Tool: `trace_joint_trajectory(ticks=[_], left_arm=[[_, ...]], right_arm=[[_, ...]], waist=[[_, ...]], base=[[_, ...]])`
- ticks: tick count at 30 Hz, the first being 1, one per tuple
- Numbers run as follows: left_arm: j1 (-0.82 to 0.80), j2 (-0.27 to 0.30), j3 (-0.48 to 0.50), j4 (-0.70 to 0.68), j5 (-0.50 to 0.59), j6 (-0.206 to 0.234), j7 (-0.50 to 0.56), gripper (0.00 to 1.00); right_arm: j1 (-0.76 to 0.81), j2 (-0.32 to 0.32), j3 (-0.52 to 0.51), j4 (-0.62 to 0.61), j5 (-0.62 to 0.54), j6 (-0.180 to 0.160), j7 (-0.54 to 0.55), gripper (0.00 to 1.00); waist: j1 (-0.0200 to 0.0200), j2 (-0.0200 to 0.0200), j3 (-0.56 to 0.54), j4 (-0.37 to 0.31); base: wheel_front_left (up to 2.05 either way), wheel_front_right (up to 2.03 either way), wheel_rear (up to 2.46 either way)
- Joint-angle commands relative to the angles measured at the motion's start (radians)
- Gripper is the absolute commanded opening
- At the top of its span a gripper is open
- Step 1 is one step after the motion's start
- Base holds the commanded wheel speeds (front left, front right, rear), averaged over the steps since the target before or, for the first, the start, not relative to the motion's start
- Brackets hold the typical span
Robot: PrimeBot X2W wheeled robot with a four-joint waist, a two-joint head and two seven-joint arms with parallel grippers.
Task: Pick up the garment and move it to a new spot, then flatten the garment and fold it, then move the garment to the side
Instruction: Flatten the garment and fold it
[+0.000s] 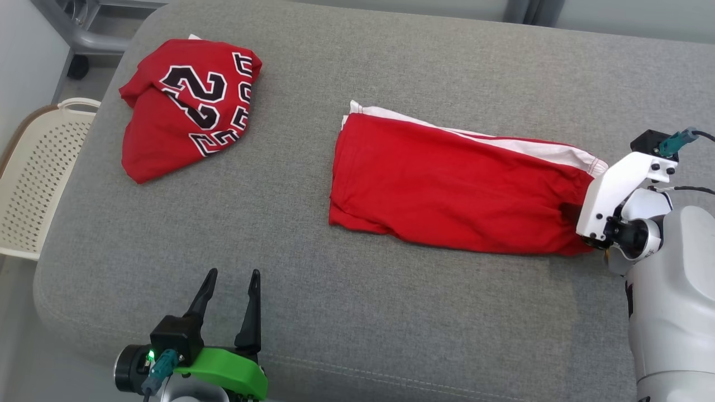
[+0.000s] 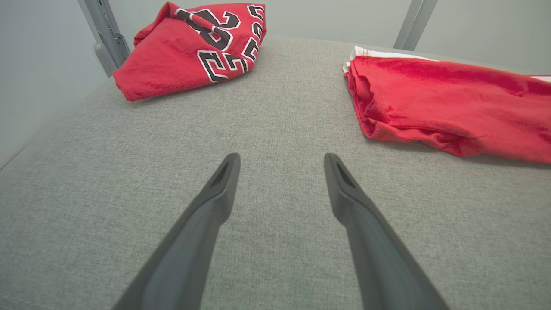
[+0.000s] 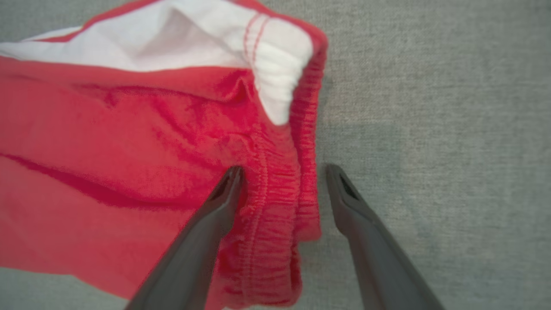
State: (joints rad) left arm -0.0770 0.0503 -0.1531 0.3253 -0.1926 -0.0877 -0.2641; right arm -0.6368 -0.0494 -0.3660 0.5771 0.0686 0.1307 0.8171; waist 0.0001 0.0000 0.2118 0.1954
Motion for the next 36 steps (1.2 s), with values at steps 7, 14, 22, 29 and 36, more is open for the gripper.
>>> trace_joint_trajectory(ticks=[7, 14, 22, 29, 36], left_arm=[[-0.026, 0.001, -0.016, 0.015, -0.015, 0.005, -0.001, 1.0], [-0.025, 0.001, -0.022, 0.025, -0.024, 0.006, -0.001, 1.0], [-0.023, 0.001, -0.014, 0.025, -0.029, 0.011, -0.001, 1.0], [-0.016, 0.001, -0.006, 0.015, -0.029, 0.01, -0.001, 1.0], [-0.007, 0.001, -0.017, 0.017, -0.021, 0.007, -0.001, 1.0]], right_arm=[[-0.065, 0.0, -0.012, 0.131, 0.017, 0.0, 0.02, 0.89], [-0.112, 0.001, -0.047, 0.194, -0.04, 0.0, -0.013, 0.0], [-0.134, -0.006, -0.098, 0.167, -0.188, -0.001, -0.045, 0.0], [-0.15, -0.042, -0.132, 0.084, -0.329, -0.001, -0.02, 0.0], [-0.179, -0.116, -0.119, 0.053, -0.435, -0.001, 0.014, 0.0]], waist=[[-0.0001, 0.0, 0.013, 0.024], [-0.0001, 0.0, 0.009, 0.035], [-0.0001, 0.0, 0.008, 0.026], [-0.0001, 0.0, 0.006, 0.016], [-0.0001, 0.0, -0.008, 0.013]], base=[[0.0, 0.0, 0.0], [0.0, 0.0, 0.0], [0.0, 0.0, 0.0], [0.0, 0.0, 0.0], [0.0, 0.0, 0.0]])
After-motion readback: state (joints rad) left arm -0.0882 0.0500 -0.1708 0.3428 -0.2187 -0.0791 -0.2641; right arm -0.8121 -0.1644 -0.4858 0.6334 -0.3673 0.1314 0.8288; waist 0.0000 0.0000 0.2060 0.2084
